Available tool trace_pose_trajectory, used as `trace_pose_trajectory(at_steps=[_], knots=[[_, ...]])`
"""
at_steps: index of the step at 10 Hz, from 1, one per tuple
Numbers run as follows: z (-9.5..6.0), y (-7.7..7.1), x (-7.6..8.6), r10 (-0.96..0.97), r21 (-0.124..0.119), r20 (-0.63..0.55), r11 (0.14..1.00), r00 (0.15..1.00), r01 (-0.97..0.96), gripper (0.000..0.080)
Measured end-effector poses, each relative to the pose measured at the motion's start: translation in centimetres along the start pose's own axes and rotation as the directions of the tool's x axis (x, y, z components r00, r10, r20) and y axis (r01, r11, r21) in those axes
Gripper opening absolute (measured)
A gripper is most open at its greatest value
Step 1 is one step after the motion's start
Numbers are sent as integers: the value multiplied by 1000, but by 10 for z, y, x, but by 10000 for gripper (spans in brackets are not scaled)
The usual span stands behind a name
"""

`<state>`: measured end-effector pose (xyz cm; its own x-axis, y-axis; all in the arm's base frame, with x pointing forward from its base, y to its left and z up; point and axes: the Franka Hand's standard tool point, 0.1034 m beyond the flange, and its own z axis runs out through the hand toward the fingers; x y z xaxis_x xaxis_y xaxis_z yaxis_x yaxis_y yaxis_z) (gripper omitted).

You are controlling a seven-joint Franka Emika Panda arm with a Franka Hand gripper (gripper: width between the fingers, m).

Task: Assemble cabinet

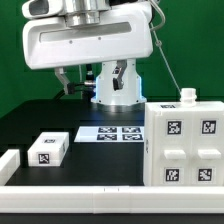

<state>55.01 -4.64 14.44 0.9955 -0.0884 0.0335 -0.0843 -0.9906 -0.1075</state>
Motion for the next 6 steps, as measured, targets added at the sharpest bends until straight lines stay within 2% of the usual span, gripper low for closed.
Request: trace_pose_trajectory(at_steps=[1, 3, 4, 5, 6], knots=[[2, 5, -3, -3, -2, 6, 1000, 1000, 3, 649], [16, 49, -26, 31, -26, 42, 999, 999, -29, 649], [24, 69, -30, -5, -45, 2, 999, 1000, 5, 649], [35, 80, -38, -15, -59, -6, 998, 1000, 14, 649], [33, 73, -37, -7, -51, 11, 999, 1000, 7, 649]])
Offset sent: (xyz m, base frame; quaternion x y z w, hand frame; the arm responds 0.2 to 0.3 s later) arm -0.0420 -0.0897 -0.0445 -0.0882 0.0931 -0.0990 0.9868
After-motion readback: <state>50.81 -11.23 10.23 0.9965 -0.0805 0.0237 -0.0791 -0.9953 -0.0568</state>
